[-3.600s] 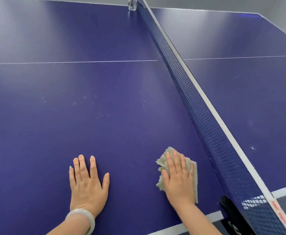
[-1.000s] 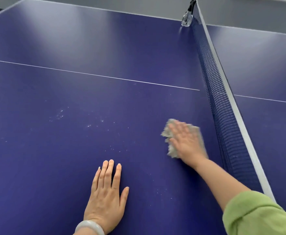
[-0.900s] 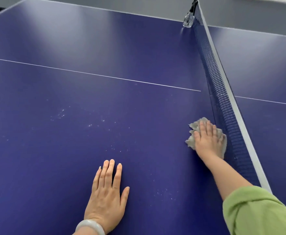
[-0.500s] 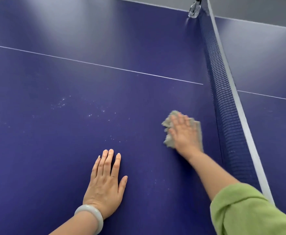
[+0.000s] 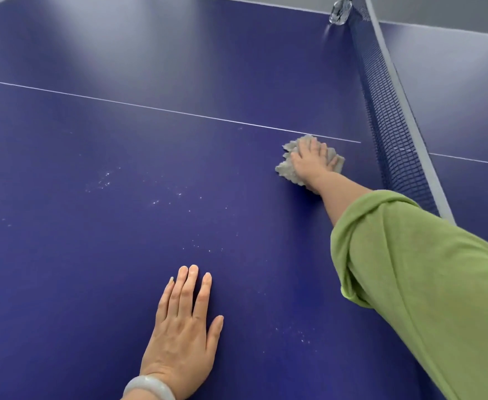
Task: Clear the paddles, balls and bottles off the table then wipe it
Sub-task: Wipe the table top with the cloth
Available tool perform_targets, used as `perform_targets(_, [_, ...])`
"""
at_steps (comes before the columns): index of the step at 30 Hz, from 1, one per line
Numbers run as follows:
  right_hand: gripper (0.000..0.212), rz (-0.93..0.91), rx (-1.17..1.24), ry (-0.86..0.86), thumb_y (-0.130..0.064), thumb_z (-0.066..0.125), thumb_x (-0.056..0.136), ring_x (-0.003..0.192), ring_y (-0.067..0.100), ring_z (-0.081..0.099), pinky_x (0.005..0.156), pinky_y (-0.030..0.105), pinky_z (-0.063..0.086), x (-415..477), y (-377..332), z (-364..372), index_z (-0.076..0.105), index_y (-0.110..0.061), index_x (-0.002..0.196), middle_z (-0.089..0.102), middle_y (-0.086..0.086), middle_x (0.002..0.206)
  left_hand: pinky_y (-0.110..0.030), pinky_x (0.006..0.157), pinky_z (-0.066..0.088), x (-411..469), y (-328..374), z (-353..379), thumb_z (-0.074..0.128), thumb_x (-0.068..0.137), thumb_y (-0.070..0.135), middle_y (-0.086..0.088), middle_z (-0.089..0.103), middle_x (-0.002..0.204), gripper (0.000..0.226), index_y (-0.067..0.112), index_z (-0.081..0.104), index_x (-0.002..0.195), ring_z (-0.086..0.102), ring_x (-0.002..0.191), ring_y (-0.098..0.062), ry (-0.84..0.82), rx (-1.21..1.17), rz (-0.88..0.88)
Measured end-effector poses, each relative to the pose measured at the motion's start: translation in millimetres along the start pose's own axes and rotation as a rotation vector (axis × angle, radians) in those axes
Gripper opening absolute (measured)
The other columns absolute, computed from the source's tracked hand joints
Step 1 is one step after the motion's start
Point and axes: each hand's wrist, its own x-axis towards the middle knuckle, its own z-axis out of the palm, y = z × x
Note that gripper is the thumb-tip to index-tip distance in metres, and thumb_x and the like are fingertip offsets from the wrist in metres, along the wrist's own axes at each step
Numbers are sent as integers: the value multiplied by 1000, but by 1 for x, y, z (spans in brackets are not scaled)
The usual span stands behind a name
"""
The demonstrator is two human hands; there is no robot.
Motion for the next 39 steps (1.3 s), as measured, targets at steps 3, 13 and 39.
perform_targets(3, [57,-348,-159,-52,-44,21,104,150,23,-10,116,53,-10,-42,-47,29,1,-33,156,-9,-4,164,-46,116,17,0,0,-1,10,101,50,-15,30,157,69,7,38,148,25,147,-29,-3,0,-1])
perform_targets(13, [58,36,-145,81,-48,22,103,150,20,-8,118,54,-6,-27,113,-14,0,-33,155,-7,-7,164,-49,115,21,0,-1,1,13,100,50,-17,30,156,70,5,38,147,27,146,-32,2,-3,10])
perform_targets(39, [61,304,-55,197,-48,16,102,150,26,-6,119,55,-4,-82,97,14,6,-24,157,-4,1,164,-48,115,19,0,1,-1,9,100,51,-15,32,155,71,8,38,148,27,146,-31,-15,20,3])
